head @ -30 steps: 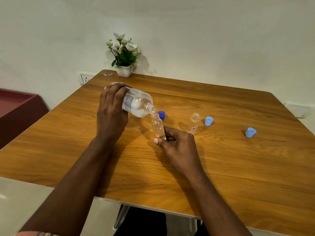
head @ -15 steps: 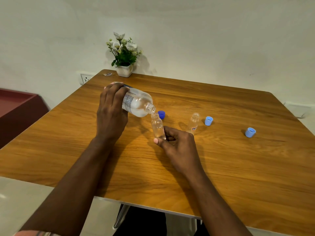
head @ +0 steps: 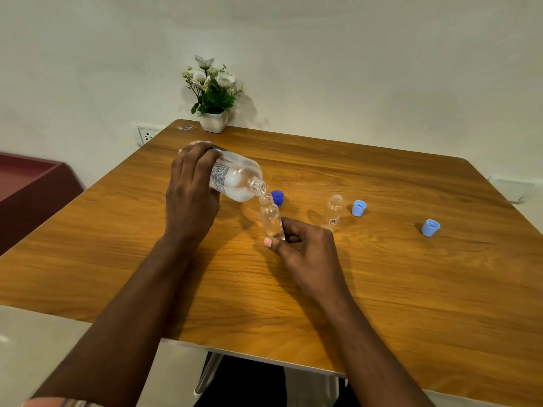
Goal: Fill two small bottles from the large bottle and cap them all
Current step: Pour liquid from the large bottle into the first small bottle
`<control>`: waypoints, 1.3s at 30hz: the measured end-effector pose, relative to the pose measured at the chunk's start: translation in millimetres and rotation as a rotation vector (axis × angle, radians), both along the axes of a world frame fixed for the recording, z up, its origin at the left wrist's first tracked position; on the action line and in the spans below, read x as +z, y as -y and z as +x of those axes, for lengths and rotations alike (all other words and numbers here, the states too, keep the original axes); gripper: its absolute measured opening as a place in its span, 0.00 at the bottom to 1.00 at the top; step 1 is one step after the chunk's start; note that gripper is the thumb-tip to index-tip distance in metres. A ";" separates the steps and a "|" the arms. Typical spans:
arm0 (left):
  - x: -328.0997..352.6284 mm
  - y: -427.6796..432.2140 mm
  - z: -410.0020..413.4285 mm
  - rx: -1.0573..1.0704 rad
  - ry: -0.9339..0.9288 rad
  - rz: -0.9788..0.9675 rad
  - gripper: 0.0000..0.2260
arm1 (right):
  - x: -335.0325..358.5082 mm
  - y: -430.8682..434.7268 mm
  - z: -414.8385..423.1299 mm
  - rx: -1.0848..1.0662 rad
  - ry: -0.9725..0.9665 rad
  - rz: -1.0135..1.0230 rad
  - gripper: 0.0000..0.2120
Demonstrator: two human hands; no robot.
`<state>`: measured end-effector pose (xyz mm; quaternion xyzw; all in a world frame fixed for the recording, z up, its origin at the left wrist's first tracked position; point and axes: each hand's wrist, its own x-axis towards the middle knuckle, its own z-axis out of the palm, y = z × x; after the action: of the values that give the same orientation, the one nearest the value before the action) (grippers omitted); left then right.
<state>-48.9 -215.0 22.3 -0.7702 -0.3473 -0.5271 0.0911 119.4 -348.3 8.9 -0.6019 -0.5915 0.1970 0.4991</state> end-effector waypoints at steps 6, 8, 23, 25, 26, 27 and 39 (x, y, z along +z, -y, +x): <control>0.3 0.2 0.7 0.008 -0.004 0.005 0.22 | -0.7 -0.3 0.5 0.000 0.002 0.003 0.10; 0.1 0.3 0.7 0.007 -0.002 0.005 0.22 | -0.7 -0.2 0.3 0.000 0.003 0.004 0.10; -0.7 -0.4 0.9 0.009 0.000 0.018 0.22 | -0.8 -0.2 0.7 0.009 0.005 0.020 0.11; -0.5 -0.8 0.5 0.012 0.000 0.016 0.22 | -1.1 -0.3 0.7 0.010 0.006 0.017 0.10; -0.5 -0.8 0.5 0.012 0.000 0.015 0.22 | -1.2 -0.4 0.7 0.009 0.006 0.016 0.10; -0.1 -0.8 0.3 0.011 0.001 0.015 0.23 | -1.3 -0.4 0.8 0.008 0.005 0.016 0.10; 0.5 -0.5 0.3 0.004 0.004 0.016 0.24 | -0.1 0.6 0.7 0.004 -0.001 0.007 0.12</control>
<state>-48.6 -214.5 22.9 -0.7676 -0.3449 -0.5313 0.0974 120.1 -348.9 8.8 -0.5989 -0.5932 0.1962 0.5010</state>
